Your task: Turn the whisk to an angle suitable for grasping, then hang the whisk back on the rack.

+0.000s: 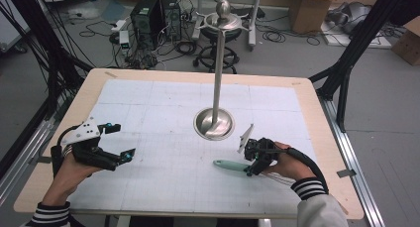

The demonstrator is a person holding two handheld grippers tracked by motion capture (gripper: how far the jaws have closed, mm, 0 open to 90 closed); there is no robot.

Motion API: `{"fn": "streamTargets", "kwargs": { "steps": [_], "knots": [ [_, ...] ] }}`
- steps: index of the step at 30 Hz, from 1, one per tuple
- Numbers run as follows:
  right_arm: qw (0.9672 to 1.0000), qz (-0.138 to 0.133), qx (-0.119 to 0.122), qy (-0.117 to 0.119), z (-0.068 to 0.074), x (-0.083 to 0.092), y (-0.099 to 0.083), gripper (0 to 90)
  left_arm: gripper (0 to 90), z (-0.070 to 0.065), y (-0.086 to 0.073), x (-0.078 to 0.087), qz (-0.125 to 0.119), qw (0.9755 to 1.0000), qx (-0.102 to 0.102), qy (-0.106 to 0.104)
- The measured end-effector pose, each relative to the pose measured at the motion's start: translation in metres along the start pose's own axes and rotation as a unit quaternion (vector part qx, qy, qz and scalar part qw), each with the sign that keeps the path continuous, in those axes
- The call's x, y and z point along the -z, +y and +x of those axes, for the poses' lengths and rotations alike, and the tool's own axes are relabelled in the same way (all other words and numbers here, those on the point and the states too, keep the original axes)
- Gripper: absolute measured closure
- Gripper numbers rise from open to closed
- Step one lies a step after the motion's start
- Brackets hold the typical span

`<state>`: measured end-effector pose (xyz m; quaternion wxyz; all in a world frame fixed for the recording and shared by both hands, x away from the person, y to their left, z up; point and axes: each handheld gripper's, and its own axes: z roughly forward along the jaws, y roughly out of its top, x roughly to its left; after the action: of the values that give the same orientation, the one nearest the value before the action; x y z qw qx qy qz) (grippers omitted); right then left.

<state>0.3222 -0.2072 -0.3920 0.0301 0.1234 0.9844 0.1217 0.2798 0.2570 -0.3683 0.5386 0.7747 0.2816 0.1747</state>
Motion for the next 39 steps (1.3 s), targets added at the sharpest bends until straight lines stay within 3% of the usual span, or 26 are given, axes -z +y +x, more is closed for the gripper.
{"fn": "streamTargets", "kwargs": {
  "steps": [4,14,25,39],
  "knots": [
    [0.9999,-0.006,-0.008,-0.008,0.002,0.004,0.000,44.2,1.7,0.001,0.000,-0.001,0.000,1.0000,0.002,-0.001],
    [0.9991,-0.022,-0.031,-0.017,0.010,0.017,0.005,0.4,1.7,0.001,0.001,-0.003,-0.001,1.0000,0.002,-0.003],
    [0.9984,-0.041,-0.026,-0.030,0.016,0.024,0.015,0.4,1.7,0.000,0.002,0.001,-0.006,1.0000,0.001,-0.004],
    [0.9981,-0.038,-0.027,-0.040,0.017,0.017,0.025,0.4,1.7,0.000,0.002,0.002,-0.008,1.0000,0.000,-0.005]
  ]
}}
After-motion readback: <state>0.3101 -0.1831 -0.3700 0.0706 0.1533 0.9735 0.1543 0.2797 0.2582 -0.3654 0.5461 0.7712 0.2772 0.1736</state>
